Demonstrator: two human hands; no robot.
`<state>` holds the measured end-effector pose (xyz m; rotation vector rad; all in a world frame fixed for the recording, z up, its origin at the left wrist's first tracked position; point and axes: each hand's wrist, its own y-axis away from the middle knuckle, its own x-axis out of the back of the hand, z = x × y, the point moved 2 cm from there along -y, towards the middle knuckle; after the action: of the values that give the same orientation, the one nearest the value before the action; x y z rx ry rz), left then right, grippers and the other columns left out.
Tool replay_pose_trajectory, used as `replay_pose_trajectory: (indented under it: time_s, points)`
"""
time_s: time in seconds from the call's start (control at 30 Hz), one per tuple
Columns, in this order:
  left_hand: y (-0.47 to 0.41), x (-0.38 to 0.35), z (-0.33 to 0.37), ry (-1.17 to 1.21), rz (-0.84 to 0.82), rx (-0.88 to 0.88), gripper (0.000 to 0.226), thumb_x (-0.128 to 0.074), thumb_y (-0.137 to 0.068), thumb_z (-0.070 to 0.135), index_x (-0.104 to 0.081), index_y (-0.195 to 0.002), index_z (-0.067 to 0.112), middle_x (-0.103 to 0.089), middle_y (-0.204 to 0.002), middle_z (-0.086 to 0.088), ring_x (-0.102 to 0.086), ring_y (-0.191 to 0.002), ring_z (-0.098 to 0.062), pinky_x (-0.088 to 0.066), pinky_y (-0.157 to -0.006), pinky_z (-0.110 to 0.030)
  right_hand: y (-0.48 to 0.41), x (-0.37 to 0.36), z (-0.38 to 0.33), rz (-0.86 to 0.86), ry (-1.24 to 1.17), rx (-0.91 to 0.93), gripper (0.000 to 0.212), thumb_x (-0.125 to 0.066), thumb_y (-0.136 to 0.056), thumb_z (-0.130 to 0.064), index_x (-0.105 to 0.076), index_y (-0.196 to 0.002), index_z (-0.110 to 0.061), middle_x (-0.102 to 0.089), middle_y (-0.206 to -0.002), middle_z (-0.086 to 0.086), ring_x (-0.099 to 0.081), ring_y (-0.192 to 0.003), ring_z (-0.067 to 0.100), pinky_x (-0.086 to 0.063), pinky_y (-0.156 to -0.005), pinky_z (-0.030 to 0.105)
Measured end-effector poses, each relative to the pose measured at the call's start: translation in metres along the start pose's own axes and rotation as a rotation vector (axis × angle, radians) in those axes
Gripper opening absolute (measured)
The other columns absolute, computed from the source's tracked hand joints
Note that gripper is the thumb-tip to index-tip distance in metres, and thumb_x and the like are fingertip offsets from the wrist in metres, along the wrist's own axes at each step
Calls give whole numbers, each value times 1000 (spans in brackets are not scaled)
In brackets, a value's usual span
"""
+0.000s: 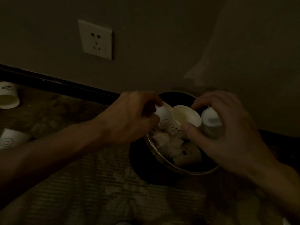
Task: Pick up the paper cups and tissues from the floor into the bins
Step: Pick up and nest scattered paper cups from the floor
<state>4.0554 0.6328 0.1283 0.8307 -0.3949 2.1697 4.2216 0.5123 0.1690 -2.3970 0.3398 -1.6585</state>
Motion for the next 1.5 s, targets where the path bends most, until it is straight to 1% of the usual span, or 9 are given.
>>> replay_pose_trajectory:
  time_s: [0.07,0.2,0.43,0.63,0.9,1.03,1.17,1.33,1.5]
  points:
    - [15,31,-3,-134,48,-23,20,-51,-88,45,-66,-83,32,-66,-74,13,-61,-70,6,-49,-52,-16,-11,-12,-27,28,-80,98,22,-61,-81,-43,-57,-85,-22,-53,-85,-15,-46,-85,1,-36,-75,8]
    - [78,90,-35,-460,128,35,42,-38,-85,63,-62,-63,37,-60,-57,19,-57,-58,7,-37,-46,-24,-26,-66,-92,-162,-216,238,17,-65,-83,-36,-54,-85,-24,-50,-80,-14,-47,-78,5,-40,-63,20]
    - [256,109,-149,-696,60,564,43,-28,-85,68,-51,-70,34,-52,-64,11,-51,-57,-1,-40,-51,-23,-34,-190,-180,-605,-274,415,36,-52,-85,-55,-44,-117,-40,-39,-102,-24,-43,-99,-2,-36,-75,15]
    - [338,66,-236,-619,55,888,27,-49,-96,50,-60,-113,32,-62,-110,7,-60,-93,-11,-51,-69,-29,-34,-302,-226,-746,-114,452,66,-58,-91,-41,-26,-147,-26,-37,-142,1,-39,-129,21,-36,-104,35]
    - [359,63,-327,-483,404,1027,54,-47,-96,54,-42,-137,19,-60,-117,-8,-58,-91,-21,-46,-68,-35,-51,-404,-264,-743,-428,-184,99,-67,-85,-54,-7,-155,-20,-33,-154,11,-36,-139,31,-34,-110,46]
    - [349,62,-347,-540,565,971,55,-46,-96,57,-45,-131,14,-60,-111,-10,-60,-86,-26,-37,-60,-32,-66,-432,-269,-632,-622,-479,100,-68,-81,-58,-13,-152,-15,-40,-148,8,-42,-133,29,-35,-99,33]
    - [334,58,-361,-523,608,1043,71,-49,-89,69,-43,-131,12,-56,-119,-11,-61,-96,-30,-35,-65,-32,-78,-449,-270,-547,-648,-553,100,-74,-78,-53,-17,-150,-16,-43,-144,7,-45,-129,27,-32,-86,32]
    - [321,55,-375,-513,540,1168,91,-59,-78,74,-33,-139,12,-63,-117,-12,-64,-98,-31,-38,-67,-34,-81,-460,-272,-576,-592,-414,91,-74,-82,-42,-16,-150,-23,-42,-146,7,-46,-130,29,-40,-103,43]
    - [325,48,-365,-517,529,1016,88,-65,-79,67,-38,-139,10,-65,-117,-10,-65,-99,-27,-40,-68,-32,-72,-457,-285,-666,-630,-284,102,-80,-77,-24,-13,-153,-21,-41,-146,5,-46,-117,13,-36,-91,27]
